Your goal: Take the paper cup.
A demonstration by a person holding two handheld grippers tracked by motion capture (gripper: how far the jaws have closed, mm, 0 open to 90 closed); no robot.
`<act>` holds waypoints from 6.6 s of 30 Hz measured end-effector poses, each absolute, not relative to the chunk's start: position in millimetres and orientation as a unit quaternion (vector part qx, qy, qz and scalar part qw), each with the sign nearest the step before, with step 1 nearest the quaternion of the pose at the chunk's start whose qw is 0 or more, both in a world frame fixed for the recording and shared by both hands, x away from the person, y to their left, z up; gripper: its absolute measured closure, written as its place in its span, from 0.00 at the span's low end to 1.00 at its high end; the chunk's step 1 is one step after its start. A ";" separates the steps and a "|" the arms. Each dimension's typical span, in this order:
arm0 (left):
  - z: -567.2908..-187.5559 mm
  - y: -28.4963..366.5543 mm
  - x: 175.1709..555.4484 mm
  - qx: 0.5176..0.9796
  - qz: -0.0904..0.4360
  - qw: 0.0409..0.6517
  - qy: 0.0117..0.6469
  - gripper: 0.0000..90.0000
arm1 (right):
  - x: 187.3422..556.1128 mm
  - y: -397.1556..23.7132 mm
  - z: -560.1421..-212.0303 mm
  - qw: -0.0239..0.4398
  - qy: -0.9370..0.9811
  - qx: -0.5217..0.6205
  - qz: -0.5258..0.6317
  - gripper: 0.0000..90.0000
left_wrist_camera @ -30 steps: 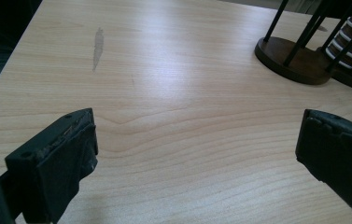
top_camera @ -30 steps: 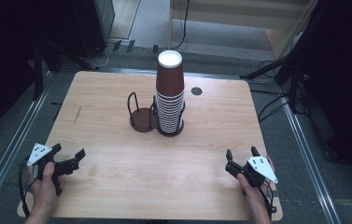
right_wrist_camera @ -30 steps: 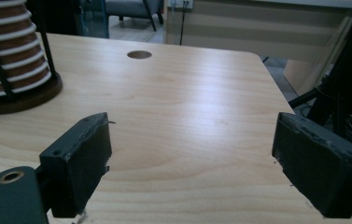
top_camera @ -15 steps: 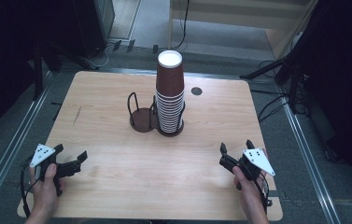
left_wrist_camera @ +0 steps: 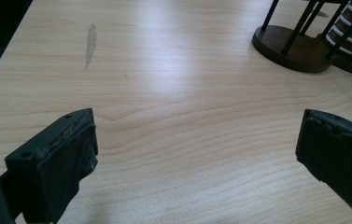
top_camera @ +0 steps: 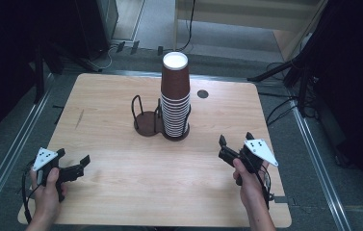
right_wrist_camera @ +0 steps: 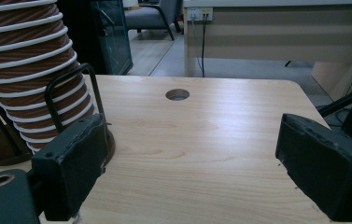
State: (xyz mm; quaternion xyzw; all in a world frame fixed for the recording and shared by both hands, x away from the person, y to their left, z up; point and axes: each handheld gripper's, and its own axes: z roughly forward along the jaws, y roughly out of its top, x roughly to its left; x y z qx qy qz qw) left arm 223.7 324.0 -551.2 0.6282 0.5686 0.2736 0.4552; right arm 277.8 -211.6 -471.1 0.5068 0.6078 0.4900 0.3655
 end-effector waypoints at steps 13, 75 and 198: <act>-551.1 323.1 222.7 0.629 0.273 0.457 0.567 0.00 | 293.3 -184.4 -445.7 0.352 0.600 0.500 0.516 0.10; -551.3 323.3 223.0 0.630 0.268 0.461 0.565 0.00 | 347.4 -74.1 -383.1 0.314 0.626 0.443 0.560 0.04; -551.4 323.0 224.4 0.638 0.263 0.462 0.558 0.00 | 370.5 -47.7 -304.3 0.384 0.577 0.431 0.578 0.14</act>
